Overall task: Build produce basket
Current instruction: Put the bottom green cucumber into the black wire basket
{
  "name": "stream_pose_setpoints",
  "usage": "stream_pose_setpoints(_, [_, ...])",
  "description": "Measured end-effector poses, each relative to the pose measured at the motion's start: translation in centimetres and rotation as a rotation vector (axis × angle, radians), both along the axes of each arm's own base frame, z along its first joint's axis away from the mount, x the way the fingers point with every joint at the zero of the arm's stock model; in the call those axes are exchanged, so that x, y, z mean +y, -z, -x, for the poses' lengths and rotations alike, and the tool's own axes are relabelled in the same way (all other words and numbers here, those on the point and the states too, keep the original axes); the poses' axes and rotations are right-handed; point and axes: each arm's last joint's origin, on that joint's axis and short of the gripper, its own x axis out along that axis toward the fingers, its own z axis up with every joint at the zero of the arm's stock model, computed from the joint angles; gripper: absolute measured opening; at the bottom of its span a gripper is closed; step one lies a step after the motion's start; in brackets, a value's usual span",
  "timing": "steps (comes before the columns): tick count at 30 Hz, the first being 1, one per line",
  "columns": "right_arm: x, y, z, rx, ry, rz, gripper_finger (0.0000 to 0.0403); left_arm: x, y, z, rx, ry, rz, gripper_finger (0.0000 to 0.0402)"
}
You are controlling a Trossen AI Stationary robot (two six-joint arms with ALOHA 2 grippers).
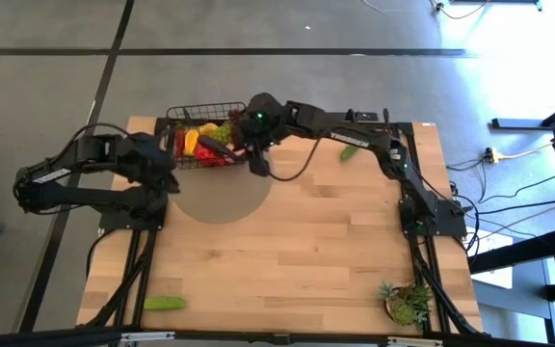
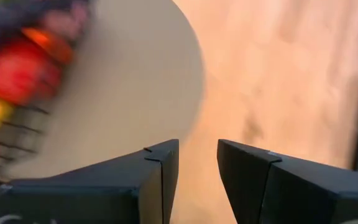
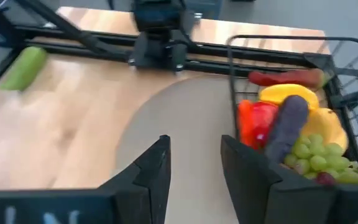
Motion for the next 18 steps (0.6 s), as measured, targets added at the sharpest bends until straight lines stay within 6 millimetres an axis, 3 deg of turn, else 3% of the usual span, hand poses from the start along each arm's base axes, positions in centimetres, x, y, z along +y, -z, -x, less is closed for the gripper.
stream_pose_setpoints(13, [6.9, -5.1, 3.1, 0.036, -0.025, 0.009, 0.0133, -1.8, 0.9, 0.9, 0.092, 0.241, 0.270, 0.0100])
stream_pose_setpoints(18, [8.6, -5.9, 3.7, 0.048, -0.029, -0.022, 0.0133, -2.5, 3.4, -0.2, 0.138, 0.303, 0.342, 0.0100])
